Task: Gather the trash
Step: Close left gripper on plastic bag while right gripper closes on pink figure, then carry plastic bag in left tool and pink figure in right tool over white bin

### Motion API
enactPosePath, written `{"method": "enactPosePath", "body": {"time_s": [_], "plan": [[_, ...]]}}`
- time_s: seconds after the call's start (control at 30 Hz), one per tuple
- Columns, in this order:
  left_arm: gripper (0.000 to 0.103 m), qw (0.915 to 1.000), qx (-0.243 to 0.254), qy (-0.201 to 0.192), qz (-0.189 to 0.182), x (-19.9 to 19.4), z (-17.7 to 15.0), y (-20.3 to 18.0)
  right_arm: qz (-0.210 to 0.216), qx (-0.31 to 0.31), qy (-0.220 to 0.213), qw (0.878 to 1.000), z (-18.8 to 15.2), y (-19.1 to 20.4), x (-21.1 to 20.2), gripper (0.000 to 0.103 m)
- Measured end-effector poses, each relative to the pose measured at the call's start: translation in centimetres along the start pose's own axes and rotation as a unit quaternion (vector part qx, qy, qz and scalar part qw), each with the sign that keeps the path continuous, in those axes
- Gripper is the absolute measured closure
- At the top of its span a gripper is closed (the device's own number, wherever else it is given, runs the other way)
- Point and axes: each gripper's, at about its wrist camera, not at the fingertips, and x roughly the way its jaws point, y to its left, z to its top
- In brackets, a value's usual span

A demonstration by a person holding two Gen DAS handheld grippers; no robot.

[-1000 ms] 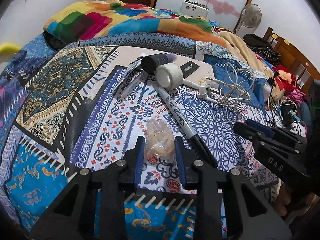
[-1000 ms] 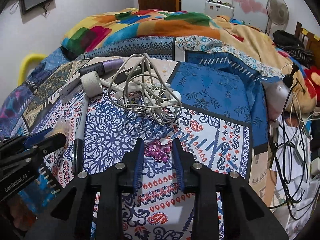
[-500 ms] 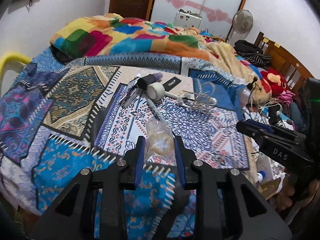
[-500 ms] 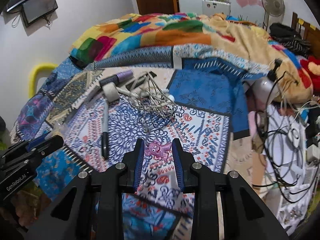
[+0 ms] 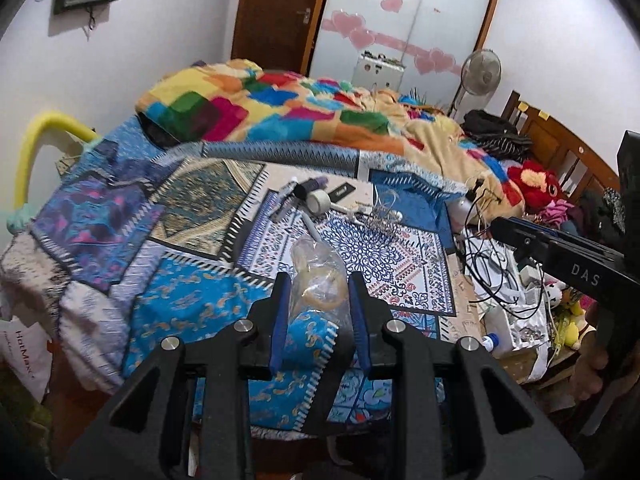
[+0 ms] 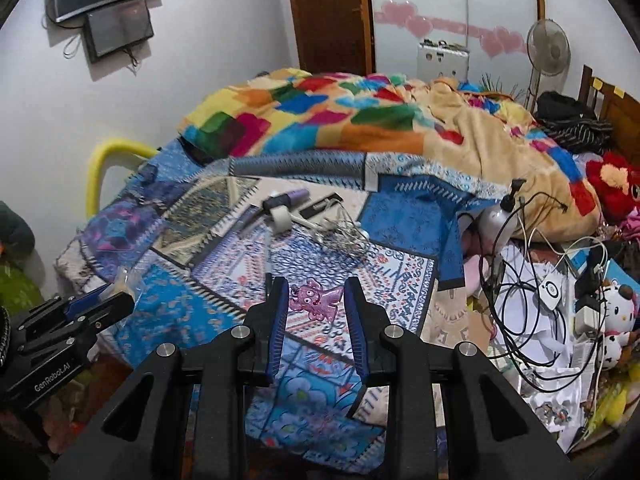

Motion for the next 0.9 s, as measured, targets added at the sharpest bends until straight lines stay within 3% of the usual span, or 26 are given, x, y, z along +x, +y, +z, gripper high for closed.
{"method": "enactPosePath", "body": {"time_s": [0.53, 0.9], "plan": [[0.075, 0.9966, -0.017, -0.063, 0.050, -14.2, -3.0, 6.0, 0.046, -0.050, -0.044, 0.997, -1.3, 8.7, -7.8, 0.077], [0.075, 0.9922, -0.029, -0.072, 0.097, -20.6, -6.8, 10.9, 0.089, -0.095, -0.048, 0.990, -3.5, 15.9, -10.4, 0.077]]}}
